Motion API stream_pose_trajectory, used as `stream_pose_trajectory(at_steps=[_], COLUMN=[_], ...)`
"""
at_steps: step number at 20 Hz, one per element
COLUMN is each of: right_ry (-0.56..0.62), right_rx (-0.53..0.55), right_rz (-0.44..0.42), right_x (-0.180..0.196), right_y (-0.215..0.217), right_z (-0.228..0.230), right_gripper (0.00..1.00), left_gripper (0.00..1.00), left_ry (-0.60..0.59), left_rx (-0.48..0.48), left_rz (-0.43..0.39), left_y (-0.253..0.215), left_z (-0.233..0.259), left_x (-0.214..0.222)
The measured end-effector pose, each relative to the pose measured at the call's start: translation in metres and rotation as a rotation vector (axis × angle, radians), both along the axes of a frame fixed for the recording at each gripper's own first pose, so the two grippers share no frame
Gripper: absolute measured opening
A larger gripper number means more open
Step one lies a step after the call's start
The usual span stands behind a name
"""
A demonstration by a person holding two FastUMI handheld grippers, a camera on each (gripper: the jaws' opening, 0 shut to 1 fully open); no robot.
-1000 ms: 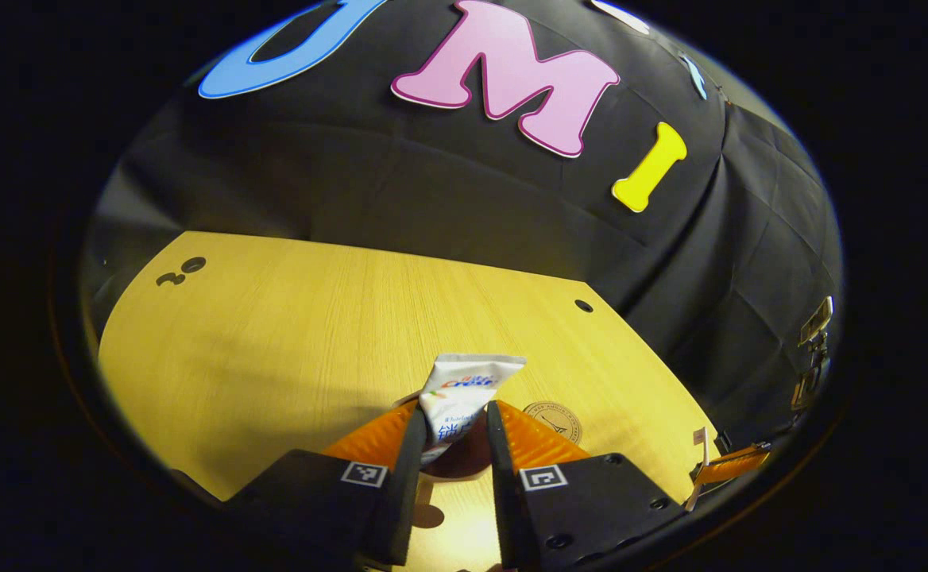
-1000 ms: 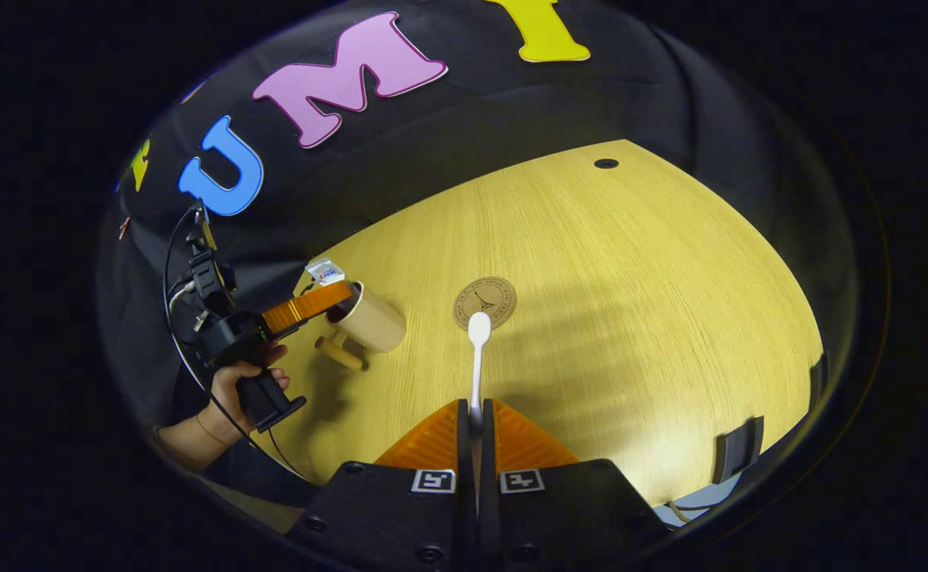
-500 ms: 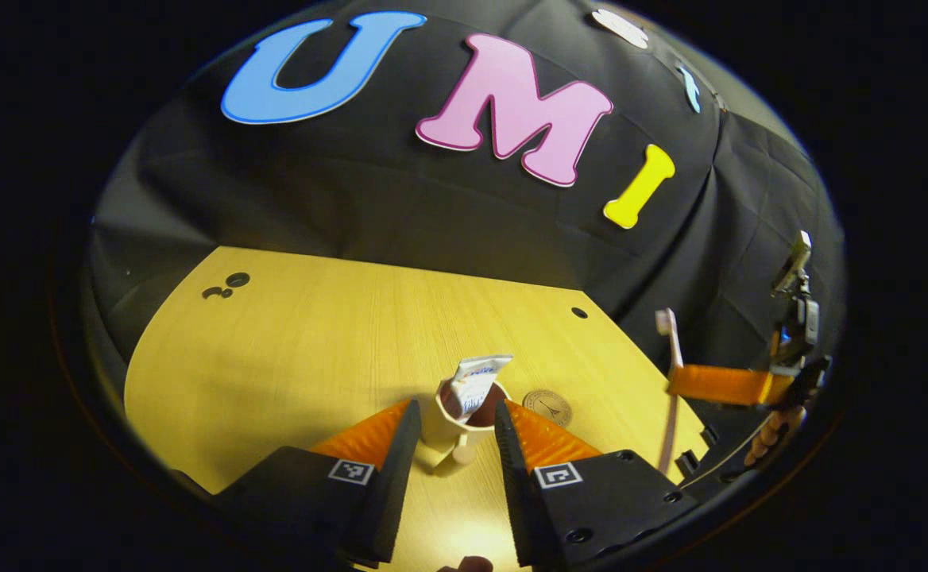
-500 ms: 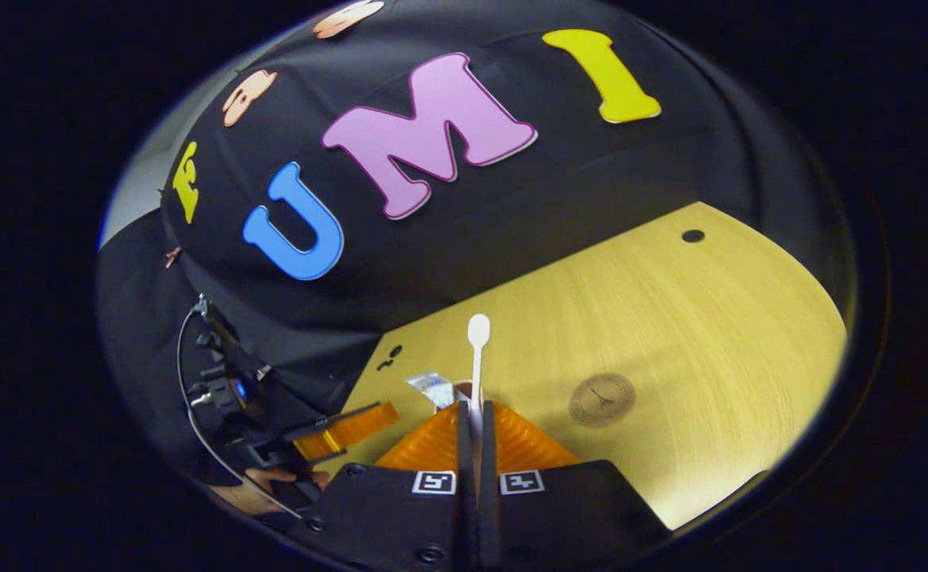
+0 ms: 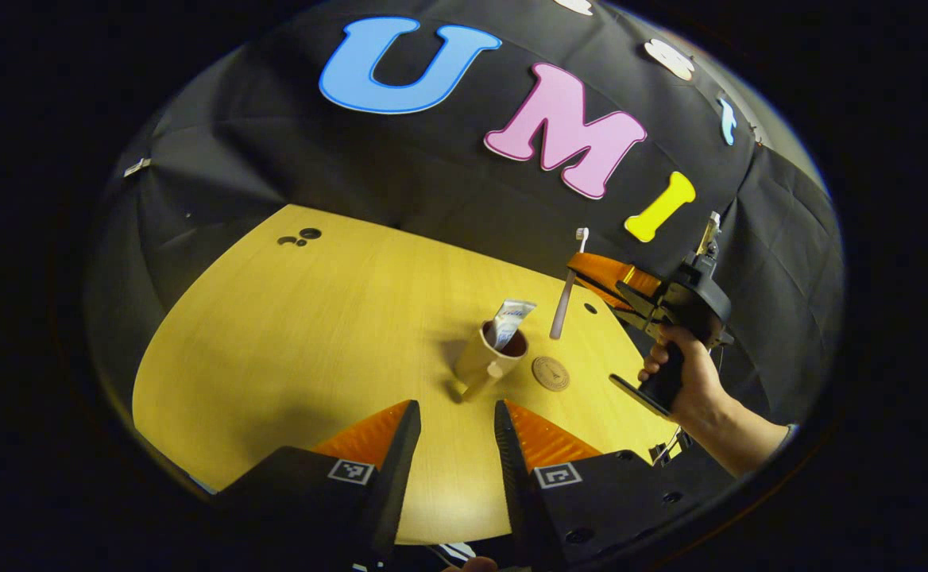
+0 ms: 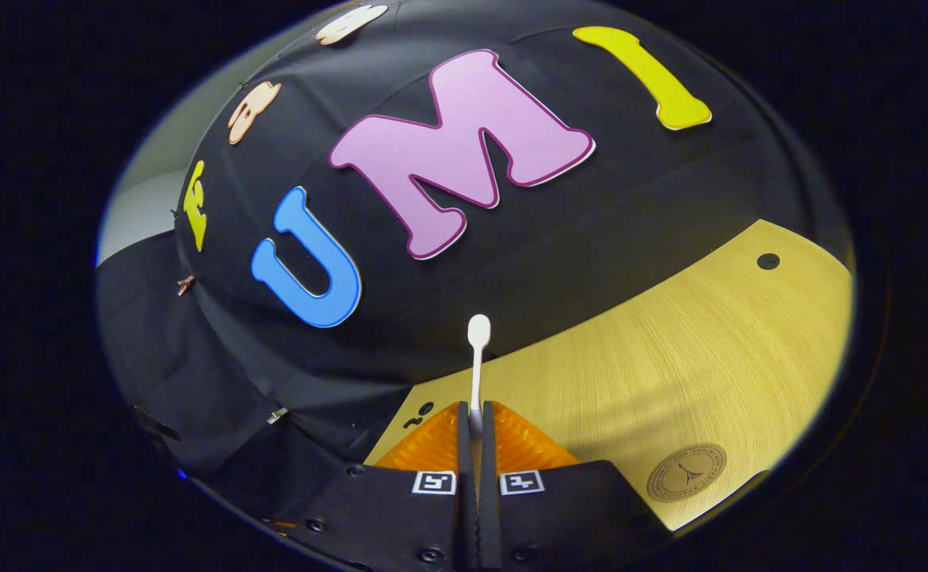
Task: Put the toothbrush and toothpaste on the desktop into the cup, then pick up the cup and place it on the coaster on the desktop.
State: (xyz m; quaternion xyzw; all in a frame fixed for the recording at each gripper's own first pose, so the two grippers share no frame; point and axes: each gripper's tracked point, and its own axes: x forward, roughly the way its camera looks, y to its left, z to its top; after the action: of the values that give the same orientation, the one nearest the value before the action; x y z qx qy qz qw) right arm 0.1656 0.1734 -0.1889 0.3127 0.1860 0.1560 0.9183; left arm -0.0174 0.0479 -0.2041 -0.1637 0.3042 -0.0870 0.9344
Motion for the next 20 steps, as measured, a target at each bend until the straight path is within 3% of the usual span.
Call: stream_pose_trajectory(at_steps=[9,14,18,20], right_ry=[0.039,0.063,0.093,0.116], right_rx=[-0.07,-0.1,-0.101,-0.094], right_rz=[0.063,0.145,0.194,0.211], right_x=[0.027,0.009,-0.013,-0.024], right_y=[0.028,0.04,0.033,0.028], right_z=[-0.072,-0.092,-0.092,-0.09], right_gripper=[0.05,0.08,0.18,0.18], left_gripper=[0.59,0.59,0.59,0.59], left_ry=[0.067,0.095,0.079,0.066], left_rx=[0.011,0.018,0.035,0.043], left_rz=[0.124,0.161,0.172,0.162], left_y=[0.01,-0.002,-0.018,-0.028], left_z=[-0.015,-0.021,-0.015,-0.011], left_x=[-0.033,-0.041,-0.036,-0.029])
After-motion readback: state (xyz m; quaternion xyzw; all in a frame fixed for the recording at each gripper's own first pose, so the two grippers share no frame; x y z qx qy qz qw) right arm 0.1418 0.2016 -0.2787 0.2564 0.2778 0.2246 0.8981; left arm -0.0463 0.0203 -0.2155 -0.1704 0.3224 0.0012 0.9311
